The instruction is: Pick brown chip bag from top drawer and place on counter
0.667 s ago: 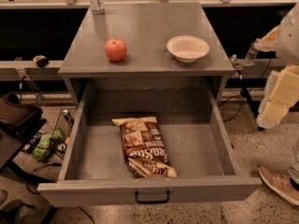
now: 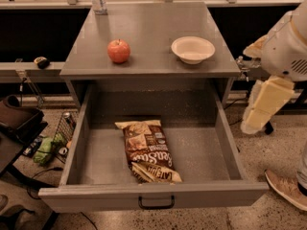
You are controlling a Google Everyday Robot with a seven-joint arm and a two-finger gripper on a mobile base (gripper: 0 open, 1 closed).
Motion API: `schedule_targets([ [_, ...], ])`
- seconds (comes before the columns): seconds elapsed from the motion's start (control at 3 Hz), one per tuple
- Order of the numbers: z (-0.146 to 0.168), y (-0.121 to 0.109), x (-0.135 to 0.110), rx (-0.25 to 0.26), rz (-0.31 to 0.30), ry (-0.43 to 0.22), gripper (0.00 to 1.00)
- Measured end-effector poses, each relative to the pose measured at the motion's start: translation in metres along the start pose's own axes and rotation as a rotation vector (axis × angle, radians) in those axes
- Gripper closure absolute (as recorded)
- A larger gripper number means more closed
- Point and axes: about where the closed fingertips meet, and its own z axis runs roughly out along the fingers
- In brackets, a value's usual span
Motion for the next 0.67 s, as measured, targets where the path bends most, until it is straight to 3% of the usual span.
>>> schedule_targets([
  [0.33, 0.05, -0.004, -0.03, -0.009, -0.029, -0.067, 0.0],
  [0.67, 0.099, -0.012, -0.055, -0.035, -0.023, -0.085, 0.0],
])
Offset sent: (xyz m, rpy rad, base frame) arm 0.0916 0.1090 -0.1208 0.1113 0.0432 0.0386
